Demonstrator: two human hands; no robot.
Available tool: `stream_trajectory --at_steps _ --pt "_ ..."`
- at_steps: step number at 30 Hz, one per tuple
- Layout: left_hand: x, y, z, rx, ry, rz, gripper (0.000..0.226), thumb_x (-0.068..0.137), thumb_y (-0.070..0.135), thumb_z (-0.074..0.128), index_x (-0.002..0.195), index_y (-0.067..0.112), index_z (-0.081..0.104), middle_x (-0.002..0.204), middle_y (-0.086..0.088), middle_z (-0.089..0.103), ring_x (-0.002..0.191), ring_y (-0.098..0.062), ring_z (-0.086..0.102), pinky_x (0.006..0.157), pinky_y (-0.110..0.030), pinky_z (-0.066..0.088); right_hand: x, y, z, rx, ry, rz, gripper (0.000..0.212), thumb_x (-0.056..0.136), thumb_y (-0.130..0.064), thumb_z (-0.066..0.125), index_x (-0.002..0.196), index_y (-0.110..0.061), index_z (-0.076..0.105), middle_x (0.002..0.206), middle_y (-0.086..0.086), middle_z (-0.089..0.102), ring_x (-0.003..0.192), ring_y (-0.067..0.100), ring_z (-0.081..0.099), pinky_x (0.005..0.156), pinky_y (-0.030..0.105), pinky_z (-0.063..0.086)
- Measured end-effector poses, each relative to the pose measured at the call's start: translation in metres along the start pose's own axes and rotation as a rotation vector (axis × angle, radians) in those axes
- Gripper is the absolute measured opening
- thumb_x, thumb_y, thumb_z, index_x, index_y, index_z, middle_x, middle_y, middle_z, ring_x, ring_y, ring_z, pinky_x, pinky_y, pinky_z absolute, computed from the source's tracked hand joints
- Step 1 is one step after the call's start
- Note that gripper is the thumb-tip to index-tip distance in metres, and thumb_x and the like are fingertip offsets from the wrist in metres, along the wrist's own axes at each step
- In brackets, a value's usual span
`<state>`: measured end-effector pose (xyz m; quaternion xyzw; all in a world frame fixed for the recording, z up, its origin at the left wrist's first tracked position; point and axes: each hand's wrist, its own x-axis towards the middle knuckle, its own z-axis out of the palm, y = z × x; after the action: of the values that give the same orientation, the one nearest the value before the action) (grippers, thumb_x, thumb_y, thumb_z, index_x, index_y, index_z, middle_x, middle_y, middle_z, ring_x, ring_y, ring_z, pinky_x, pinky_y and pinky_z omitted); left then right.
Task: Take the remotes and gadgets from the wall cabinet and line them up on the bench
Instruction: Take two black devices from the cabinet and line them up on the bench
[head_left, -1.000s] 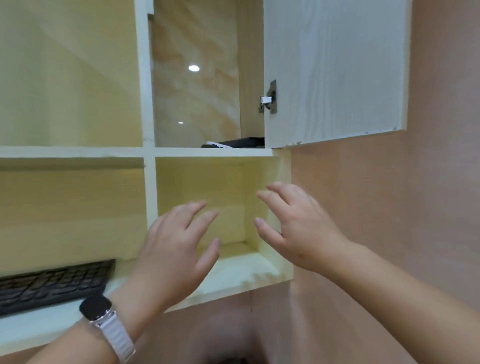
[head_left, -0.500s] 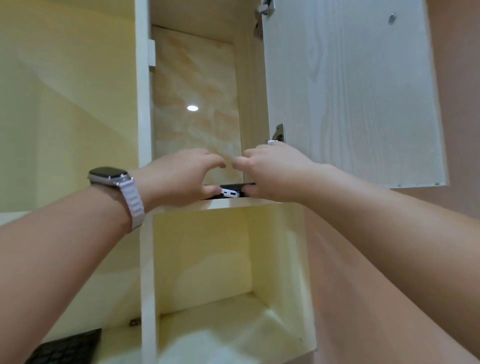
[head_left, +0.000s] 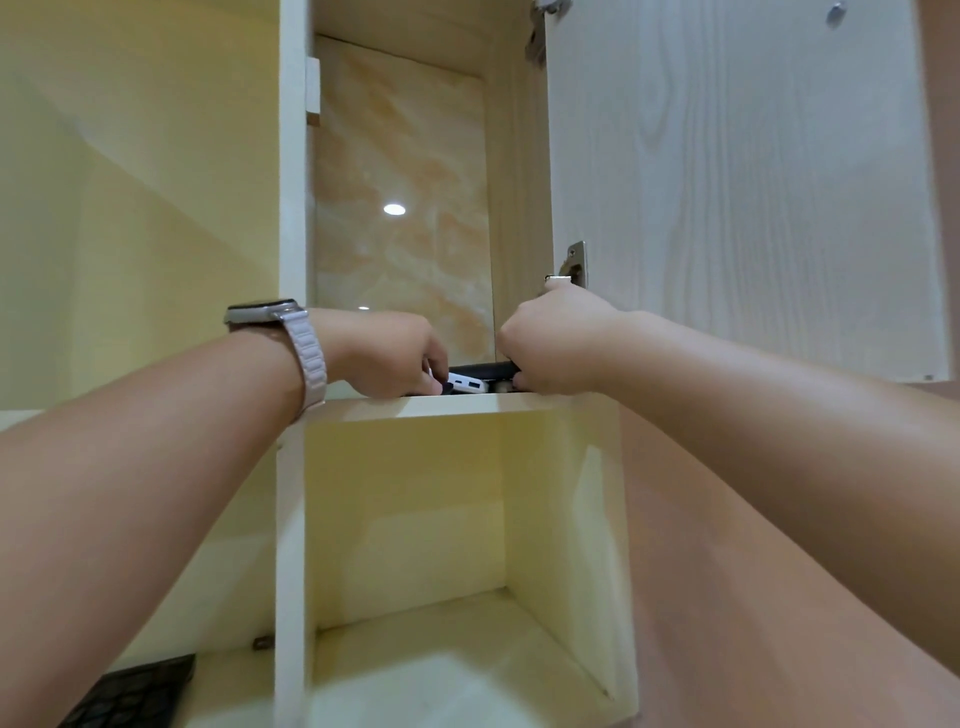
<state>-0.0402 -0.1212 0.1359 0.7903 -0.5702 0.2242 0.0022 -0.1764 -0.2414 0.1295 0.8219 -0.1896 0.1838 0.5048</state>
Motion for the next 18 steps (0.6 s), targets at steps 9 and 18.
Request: stream_trajectory --at_steps 9,18 --pt "-0.007 0.003 -0.002 -0.004 0.014 -0.004 0.03 0.094 0.024 0.053 0.123 0.028 0.062 0.105 0.005 0.068 0.087 -0.017 0.06 0.074 -0.031 0.048 -0.01 -0.005 0.009 0.123 0.439 0.108 0.012 0.087 -0.019 0.053 0.082 -0.013 0.044 0.076 0.002 0.053 0.061 0.027 0.046 0.046 0.027 0.012" --pt "-0.018 0.009 0.002 -0.098 0.077 -0.078 0.031 0.092 0.054 0.045 0.089 0.031 0.067 0.084 0.001 0.066 0.077 -0.018 0.059 0.064 -0.03 0.044 -0.033 -0.022 0.019 0.37 0.715 0.165 0.021 0.08 -0.018 0.043 0.067 -0.005 0.053 0.057 0.007 0.048 0.036 0.026 0.039 0.042 0.018 0.013"
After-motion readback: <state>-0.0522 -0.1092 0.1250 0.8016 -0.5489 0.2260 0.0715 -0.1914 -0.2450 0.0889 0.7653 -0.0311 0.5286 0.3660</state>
